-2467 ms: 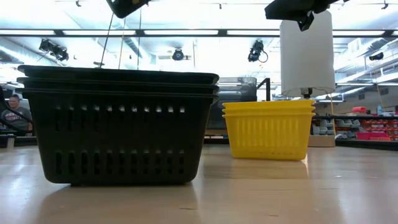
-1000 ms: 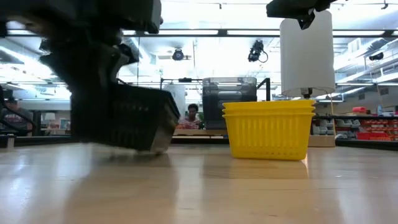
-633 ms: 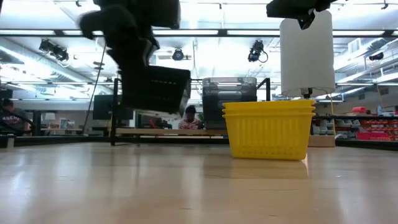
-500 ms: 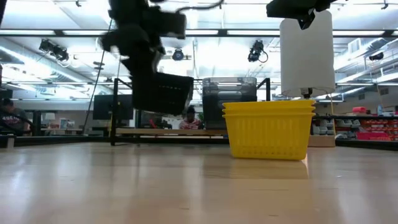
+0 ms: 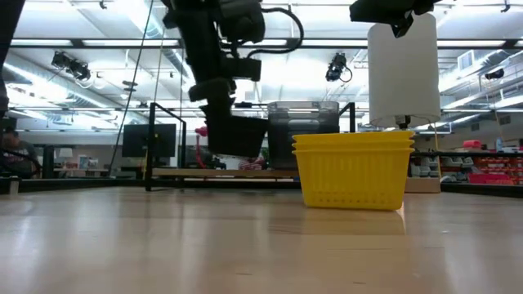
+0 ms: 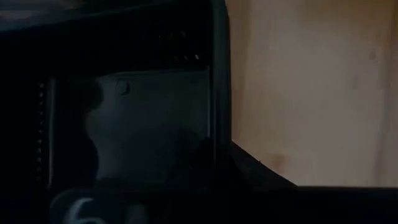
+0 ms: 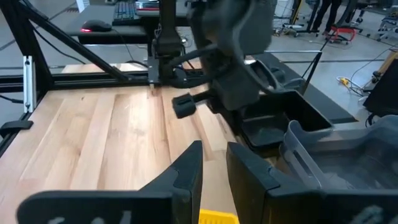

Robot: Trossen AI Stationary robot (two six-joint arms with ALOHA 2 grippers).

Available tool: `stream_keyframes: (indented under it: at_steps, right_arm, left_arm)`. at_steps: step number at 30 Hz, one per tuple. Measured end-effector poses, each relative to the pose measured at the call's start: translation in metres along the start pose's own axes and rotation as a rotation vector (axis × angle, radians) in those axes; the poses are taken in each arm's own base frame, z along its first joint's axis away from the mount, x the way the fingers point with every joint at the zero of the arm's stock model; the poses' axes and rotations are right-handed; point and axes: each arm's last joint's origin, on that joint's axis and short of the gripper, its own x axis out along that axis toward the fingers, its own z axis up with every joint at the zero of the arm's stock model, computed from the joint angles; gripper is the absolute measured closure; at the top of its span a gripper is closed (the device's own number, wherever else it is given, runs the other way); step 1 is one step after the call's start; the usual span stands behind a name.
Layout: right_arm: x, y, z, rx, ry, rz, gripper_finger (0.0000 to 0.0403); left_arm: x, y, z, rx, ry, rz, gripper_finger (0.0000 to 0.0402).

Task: Stack baskets on shelf by color
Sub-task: Put the stacked black baskets on the shelf

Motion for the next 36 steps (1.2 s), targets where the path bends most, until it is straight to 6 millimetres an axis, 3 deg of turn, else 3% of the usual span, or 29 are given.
stream_keyframes:
  at_steps: [11,25,31,36]
  right_arm:
    - [0.000,0.002,0.000,-0.008,-0.002,0.031,0.0325]
    - [-0.001,0.003,0.001,-0.012,-0.008,0.041,0.0325]
    - [-0.001,0.003,0.001,-0.010,-0.011,0.040,0.0325]
    - [-0.001,0.003,0.001,-0.009,-0.007,0.040,0.0325]
  left_arm:
    - [0.022,0.026,0.001,0.057,-0.013,0.023,0.0386]
    - [0.028,0.047,0.002,0.015,-0.088,-0.035,0.0379]
    - [0.042,0.044,0.003,0.032,-0.071,-0.043,0.0350]
    - [0.055,0.038,0.002,0.059,-0.038,-0.040,0.0296]
